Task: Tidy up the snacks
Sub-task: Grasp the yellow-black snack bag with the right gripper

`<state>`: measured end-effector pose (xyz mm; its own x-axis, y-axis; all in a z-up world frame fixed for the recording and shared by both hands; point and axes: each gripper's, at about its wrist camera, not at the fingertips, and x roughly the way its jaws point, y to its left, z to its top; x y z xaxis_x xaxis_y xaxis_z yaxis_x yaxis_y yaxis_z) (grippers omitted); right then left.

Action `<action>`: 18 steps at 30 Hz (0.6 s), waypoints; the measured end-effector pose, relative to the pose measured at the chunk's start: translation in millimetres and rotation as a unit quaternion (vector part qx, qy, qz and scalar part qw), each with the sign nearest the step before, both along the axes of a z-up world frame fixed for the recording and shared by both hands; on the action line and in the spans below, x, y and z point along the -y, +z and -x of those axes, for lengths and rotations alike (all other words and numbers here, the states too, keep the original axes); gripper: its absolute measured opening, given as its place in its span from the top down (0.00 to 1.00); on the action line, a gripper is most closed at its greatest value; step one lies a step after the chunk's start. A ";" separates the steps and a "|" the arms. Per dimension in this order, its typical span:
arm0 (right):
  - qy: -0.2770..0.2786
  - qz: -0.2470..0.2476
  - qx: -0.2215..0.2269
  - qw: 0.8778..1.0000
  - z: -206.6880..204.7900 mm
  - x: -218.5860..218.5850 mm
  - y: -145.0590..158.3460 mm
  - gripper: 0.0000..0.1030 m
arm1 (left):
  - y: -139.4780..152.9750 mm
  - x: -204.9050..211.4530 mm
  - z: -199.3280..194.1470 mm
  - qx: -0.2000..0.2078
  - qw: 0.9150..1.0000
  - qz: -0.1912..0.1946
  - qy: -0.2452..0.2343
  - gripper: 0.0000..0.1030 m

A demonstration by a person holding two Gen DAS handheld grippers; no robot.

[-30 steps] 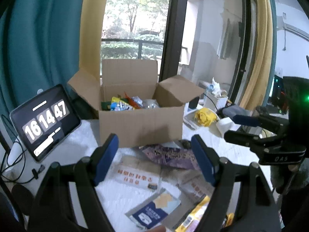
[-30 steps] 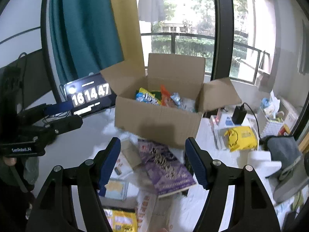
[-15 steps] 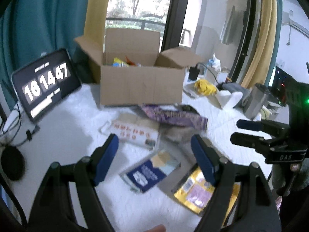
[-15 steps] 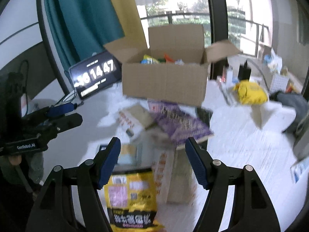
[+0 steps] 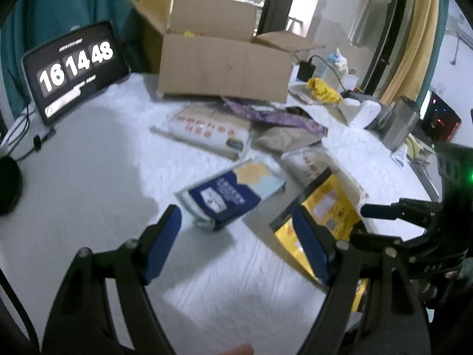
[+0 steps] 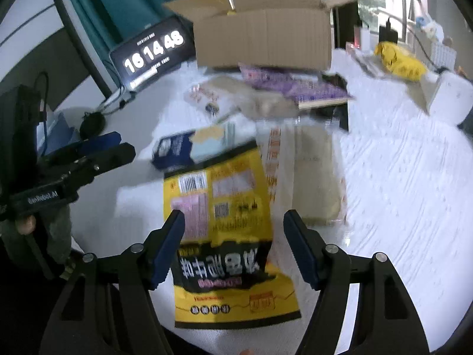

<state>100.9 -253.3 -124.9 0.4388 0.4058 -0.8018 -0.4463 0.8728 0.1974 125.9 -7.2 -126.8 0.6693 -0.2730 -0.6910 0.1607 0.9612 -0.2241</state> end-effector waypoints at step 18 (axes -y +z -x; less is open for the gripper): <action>0.060 0.003 0.002 0.998 6.8 -9.6 -17.8 0.79 | -13.9 -5.8 -36.0 -0.009 0.998 -0.057 -0.004 0.24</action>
